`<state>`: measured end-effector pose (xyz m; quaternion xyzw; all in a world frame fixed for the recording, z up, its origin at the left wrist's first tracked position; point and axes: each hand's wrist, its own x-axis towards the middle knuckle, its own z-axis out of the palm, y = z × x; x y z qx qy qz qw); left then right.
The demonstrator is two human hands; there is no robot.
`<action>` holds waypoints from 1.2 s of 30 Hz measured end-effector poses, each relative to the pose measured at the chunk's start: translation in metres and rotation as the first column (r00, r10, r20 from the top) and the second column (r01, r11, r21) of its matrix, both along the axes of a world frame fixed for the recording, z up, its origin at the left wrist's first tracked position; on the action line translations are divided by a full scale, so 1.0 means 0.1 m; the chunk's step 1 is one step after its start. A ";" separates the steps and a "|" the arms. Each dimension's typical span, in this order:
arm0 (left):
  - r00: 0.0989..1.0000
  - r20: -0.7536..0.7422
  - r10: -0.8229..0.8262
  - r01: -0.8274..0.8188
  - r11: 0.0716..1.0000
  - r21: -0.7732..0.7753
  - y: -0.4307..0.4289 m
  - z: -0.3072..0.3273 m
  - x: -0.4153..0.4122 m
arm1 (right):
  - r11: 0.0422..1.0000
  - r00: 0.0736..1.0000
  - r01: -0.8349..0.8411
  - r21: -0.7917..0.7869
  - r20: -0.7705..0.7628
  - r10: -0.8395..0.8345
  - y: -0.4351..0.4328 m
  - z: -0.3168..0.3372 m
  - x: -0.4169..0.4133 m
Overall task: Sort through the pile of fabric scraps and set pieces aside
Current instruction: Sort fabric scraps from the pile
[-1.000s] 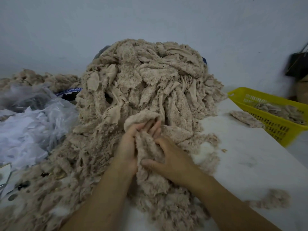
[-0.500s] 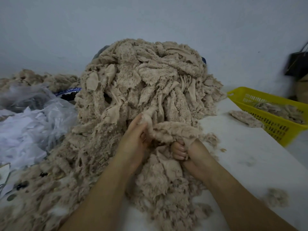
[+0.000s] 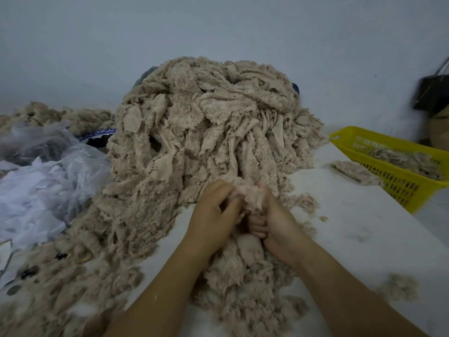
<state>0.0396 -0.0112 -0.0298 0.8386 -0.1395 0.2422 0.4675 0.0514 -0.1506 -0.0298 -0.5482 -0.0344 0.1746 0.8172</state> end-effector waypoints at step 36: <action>0.908 -0.406 -0.103 -0.374 0.239 -0.896 0.42 0.09 0.19 | 0.989 0.986 0.108 0.102 0.117 -0.120 -0.17 -0.02 0.15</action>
